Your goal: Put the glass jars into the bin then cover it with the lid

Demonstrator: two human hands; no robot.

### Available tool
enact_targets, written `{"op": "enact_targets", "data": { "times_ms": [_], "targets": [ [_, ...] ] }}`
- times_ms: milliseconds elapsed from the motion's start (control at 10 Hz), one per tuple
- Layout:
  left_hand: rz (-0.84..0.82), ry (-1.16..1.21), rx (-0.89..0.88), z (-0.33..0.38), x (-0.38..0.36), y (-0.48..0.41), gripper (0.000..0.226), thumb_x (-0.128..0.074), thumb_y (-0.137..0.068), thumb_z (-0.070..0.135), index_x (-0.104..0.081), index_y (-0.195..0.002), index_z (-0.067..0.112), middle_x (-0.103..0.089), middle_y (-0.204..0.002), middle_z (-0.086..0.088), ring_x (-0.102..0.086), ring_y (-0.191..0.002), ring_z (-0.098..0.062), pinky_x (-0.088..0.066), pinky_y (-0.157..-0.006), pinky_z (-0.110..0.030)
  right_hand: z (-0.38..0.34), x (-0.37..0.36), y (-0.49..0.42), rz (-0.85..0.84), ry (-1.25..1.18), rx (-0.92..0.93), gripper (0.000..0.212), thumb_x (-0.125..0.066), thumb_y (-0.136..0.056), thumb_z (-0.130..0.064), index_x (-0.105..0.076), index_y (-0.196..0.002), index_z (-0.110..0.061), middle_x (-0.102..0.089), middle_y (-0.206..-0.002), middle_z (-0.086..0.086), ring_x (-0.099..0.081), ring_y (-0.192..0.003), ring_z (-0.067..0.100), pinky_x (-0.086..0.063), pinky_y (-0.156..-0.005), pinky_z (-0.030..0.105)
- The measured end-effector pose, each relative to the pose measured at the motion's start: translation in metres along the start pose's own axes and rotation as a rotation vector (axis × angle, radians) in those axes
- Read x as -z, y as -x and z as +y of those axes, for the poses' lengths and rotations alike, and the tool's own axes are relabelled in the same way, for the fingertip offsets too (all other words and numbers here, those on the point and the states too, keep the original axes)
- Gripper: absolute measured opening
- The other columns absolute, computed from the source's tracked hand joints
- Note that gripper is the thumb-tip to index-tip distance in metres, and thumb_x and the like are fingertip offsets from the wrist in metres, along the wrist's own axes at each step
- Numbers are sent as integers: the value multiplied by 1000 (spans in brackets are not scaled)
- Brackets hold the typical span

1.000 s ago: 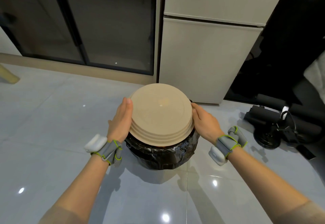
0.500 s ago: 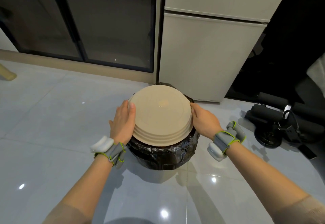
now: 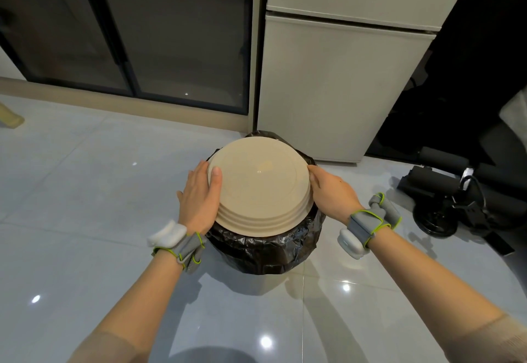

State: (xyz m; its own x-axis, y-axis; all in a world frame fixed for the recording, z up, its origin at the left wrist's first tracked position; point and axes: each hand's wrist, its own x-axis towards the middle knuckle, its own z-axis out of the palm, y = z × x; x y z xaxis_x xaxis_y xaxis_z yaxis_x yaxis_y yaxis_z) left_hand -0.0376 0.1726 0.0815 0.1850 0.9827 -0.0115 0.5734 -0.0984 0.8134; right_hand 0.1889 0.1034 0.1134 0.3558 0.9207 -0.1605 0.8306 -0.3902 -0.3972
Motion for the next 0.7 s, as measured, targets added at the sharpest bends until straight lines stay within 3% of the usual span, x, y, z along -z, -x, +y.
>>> {"op": "enact_targets", "data": {
  "times_ms": [500,600,700],
  "targets": [
    [-14,-53,4,0,1,0,58,-13,-93,51,-21,-143,23,-19,-157,0,-12,-145,-24,3,-115,-57,-2,4,8,3,-27,16,41,-24,-102,-28,-38,-140,-24,-57,-134,14,-51,-121,37,-43,-95,39],
    [-37,-52,2,2,6,0,56,-14,-93,53,-29,-138,23,-24,-155,-3,-15,-144,-27,1,-114,-59,-3,7,10,68,-33,24,40,-26,-101,-28,-42,-137,-22,-61,-129,14,-54,-117,37,-44,-92,39],
    [89,2,8,5,19,-6,55,-25,-93,51,-40,-131,13,-40,-145,-10,-32,-136,-30,-18,-114,-50,2,16,8,289,15,96,32,-31,-100,-30,-57,-107,-14,-70,-96,16,-61,-94,39,-41,-70,36]
  ]
}}
